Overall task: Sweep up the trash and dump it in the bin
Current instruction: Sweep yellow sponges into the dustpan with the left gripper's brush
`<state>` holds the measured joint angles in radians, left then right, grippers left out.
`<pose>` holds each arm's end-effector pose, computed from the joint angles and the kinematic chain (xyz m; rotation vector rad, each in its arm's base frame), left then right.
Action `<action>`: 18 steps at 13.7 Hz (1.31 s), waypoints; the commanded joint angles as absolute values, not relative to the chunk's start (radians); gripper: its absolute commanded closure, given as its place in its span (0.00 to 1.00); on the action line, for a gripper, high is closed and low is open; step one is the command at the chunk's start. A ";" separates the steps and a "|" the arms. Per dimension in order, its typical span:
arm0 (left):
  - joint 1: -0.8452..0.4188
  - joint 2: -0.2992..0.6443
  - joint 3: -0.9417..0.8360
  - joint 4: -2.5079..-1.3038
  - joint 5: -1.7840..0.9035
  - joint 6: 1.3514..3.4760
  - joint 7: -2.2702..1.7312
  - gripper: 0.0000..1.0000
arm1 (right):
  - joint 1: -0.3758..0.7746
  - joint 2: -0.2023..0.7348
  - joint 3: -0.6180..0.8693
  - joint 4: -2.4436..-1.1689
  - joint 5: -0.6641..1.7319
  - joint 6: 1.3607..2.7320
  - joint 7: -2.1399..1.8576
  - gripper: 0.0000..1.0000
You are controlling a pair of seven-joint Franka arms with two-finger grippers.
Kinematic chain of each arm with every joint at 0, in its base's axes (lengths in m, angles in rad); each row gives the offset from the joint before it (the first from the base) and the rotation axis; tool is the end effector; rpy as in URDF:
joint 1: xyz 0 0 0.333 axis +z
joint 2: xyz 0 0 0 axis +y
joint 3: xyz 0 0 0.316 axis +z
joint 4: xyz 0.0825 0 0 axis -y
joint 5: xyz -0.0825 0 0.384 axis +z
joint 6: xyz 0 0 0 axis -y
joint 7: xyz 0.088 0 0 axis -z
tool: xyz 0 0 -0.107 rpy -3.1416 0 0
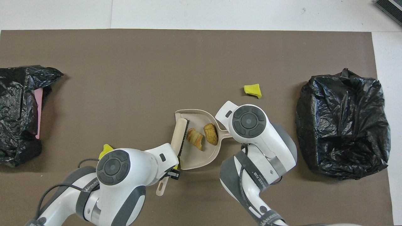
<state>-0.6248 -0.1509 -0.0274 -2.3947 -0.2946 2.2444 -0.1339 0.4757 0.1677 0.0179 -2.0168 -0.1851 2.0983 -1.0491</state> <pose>0.3721 -0.2947 0.3769 2.8893 -0.4863 -0.1260 0.5102 0.2642 0.3636 2.0520 2.2054 -0.1878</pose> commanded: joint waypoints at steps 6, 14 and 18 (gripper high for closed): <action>-0.571 -0.275 0.003 -2.342 -0.125 1.873 -0.559 1.00 | 0.468 0.144 0.026 -2.034 -0.204 2.115 -1.034 1.00; -0.387 -0.321 -0.003 -2.361 0.031 1.645 -1.061 1.00 | 0.468 0.146 0.028 -2.034 -0.204 2.123 -1.037 1.00; -0.400 -0.439 -0.009 -2.544 0.025 1.747 -1.071 1.00 | 0.468 0.144 0.028 -2.034 -0.206 2.125 -1.045 1.00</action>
